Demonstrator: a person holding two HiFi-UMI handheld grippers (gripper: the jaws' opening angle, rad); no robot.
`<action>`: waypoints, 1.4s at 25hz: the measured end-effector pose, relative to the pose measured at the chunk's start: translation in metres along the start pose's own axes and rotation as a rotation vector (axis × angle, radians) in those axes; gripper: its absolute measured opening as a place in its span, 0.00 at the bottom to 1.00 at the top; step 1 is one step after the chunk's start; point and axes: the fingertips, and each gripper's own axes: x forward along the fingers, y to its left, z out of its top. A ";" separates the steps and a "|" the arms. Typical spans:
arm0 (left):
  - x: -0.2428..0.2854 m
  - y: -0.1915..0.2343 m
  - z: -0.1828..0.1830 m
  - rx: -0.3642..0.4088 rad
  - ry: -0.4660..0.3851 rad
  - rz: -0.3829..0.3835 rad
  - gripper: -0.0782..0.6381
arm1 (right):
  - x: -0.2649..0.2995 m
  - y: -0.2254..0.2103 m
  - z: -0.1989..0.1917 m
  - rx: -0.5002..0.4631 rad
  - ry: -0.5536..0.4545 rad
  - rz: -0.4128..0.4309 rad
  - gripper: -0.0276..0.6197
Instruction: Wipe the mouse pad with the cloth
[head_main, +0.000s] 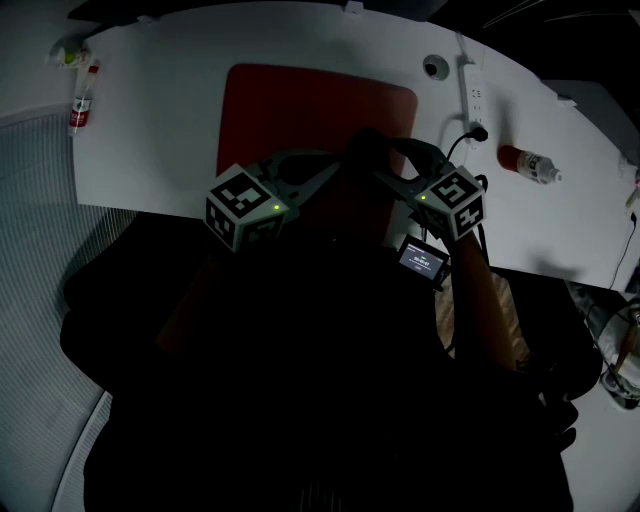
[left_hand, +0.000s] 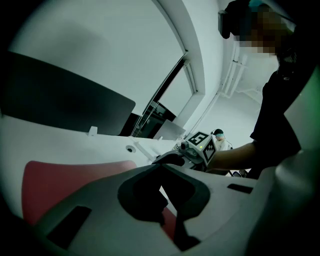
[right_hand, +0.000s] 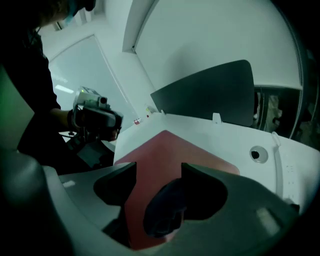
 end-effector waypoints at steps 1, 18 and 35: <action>0.001 0.003 -0.005 -0.011 0.009 -0.001 0.12 | 0.007 -0.005 -0.010 -0.016 0.035 -0.016 0.48; -0.029 0.019 -0.034 -0.115 0.008 0.035 0.12 | 0.079 -0.034 -0.118 -0.323 0.470 -0.127 0.37; -0.013 -0.049 -0.030 -0.056 -0.038 0.084 0.12 | 0.005 -0.010 -0.077 -0.164 0.226 -0.042 0.18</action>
